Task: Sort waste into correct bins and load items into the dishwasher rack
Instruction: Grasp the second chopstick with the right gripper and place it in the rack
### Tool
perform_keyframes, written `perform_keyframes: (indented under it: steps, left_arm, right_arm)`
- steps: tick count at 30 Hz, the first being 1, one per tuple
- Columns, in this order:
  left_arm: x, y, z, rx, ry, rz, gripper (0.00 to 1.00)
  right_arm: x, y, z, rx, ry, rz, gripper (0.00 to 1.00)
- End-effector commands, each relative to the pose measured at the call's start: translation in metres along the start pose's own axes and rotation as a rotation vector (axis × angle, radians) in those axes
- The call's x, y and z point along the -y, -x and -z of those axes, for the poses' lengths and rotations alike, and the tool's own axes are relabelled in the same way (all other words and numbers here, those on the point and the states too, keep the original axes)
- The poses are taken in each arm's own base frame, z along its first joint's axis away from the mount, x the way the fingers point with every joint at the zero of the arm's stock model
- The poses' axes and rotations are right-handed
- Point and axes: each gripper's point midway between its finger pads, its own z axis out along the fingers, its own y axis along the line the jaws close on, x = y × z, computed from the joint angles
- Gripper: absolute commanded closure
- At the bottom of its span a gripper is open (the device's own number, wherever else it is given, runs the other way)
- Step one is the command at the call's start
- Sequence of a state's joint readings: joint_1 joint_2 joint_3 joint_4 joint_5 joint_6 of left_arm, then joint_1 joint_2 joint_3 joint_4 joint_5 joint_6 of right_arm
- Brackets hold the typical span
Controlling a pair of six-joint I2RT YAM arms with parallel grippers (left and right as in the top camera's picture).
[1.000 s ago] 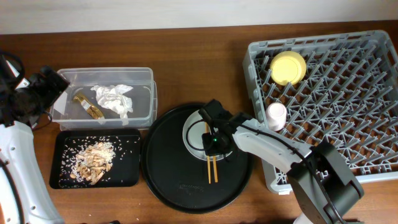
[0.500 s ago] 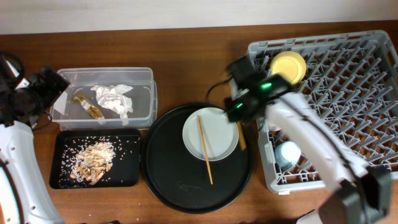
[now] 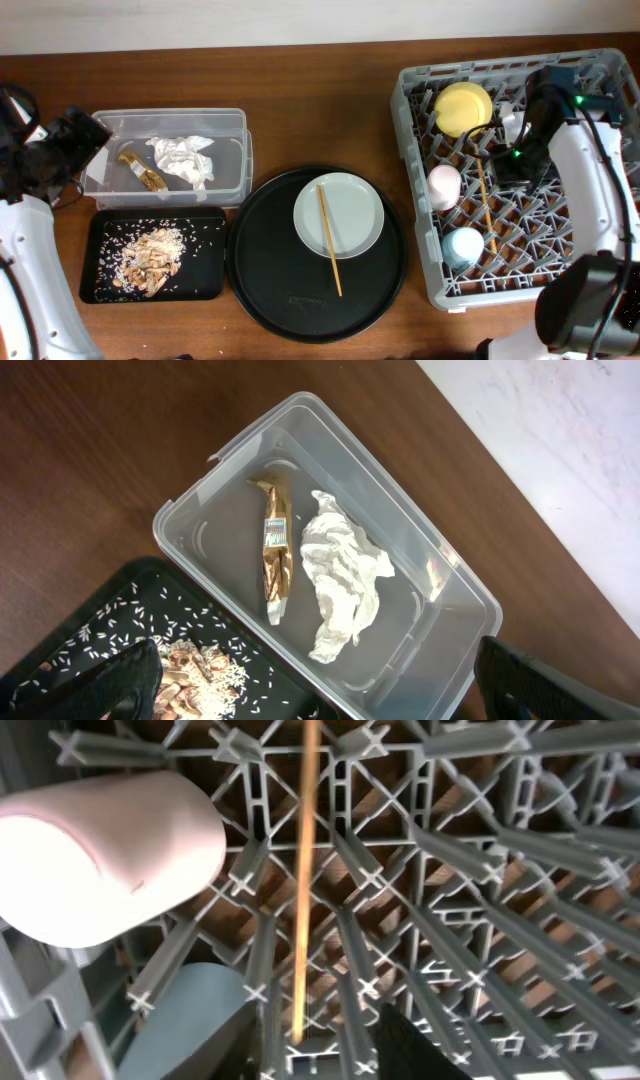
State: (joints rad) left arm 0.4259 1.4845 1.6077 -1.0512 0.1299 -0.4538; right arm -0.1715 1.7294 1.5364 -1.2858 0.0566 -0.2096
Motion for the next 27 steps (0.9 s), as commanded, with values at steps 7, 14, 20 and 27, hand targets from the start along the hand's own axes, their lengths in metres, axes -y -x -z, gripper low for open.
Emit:
perform_keyframes:
  steps: [7,14,20,27]
  left_arm:
    - [0.002,0.005,0.008,0.025,-0.010,-0.007,0.01]
    - [0.002,0.005,0.008,0.025,-0.010,-0.007,0.01]
    - [0.002,0.005,0.008,0.025,-0.010,-0.007,0.01]
    - [0.002,0.005,0.008,0.025,-0.010,-0.007,0.01]
  right_arm:
    - [-0.148,0.013,0.053,0.022,0.864,-0.128,0.53]
    - [-0.309,-0.014,0.010,0.003,0.529,0.151,0.32]
    - [-0.340,-0.030,-0.061,0.046,0.150,0.162,0.69]
    - [-0.339,-0.038,-0.099,-0.030,0.095,0.169,0.81]
